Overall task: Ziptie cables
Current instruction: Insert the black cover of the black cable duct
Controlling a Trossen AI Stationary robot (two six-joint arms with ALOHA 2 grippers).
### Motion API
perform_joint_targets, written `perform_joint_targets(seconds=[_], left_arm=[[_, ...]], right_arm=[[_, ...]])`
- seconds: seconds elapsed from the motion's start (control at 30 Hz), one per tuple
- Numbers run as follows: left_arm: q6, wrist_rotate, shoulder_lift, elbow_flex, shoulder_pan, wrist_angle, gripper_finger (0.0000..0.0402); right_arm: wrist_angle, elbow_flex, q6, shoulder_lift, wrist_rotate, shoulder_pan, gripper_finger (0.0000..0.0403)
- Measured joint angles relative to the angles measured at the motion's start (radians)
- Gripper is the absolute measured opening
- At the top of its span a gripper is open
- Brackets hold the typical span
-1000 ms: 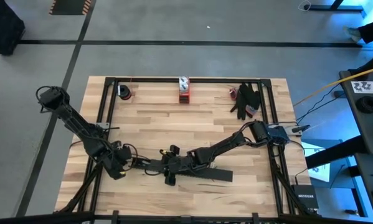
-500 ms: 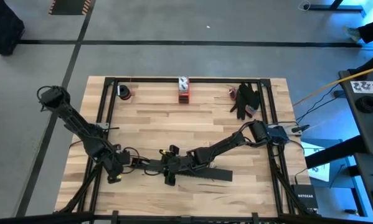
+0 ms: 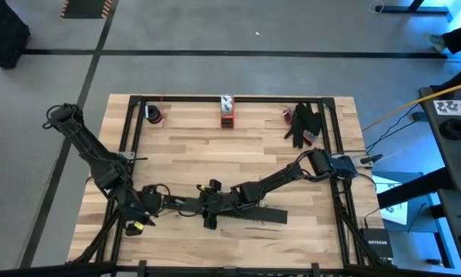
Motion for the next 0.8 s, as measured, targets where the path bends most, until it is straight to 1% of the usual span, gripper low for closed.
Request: perform_joint_targets(seconds=[0.1, 0.3, 0.37, 0.5, 0.6, 0.7, 0.8], left_arm=[[0.064, -0.030, 0.000, 0.000, 0.010, 0.076, 0.0148], [0.168, -0.233, 0.000, 0.000, 0.088, 0.119, 0.0148], [0.214, -0.261, 0.004, -0.001, 0.127, 0.148, 0.0148], [0.351, -0.266, 0.047, -0.031, 0.207, 0.283, 0.0148], [0.404, -0.266, 0.109, -0.049, 0.258, 0.338, 0.0148], [0.398, -0.251, 0.177, -0.055, 0.286, 0.285, 0.0148], [0.361, -0.237, 0.221, -0.055, 0.279, 0.157, 0.0148]], right_arm=[[0.000, 0.000, 0.000, 0.000, 0.000, 0.000, 0.0230], [0.000, 0.000, 0.000, 0.000, 0.000, 0.000, 0.0230], [0.001, 0.000, 0.000, 0.000, 0.000, 0.000, 0.0230], [0.014, -0.001, 0.000, 0.000, 0.003, 0.000, 0.0230], [0.015, -0.001, 0.000, 0.000, 0.011, 0.000, 0.0230], [0.016, -0.001, 0.000, 0.000, 0.011, 0.000, 0.0230], [0.016, -0.001, 0.000, 0.000, 0.012, 0.000, 0.0230]])
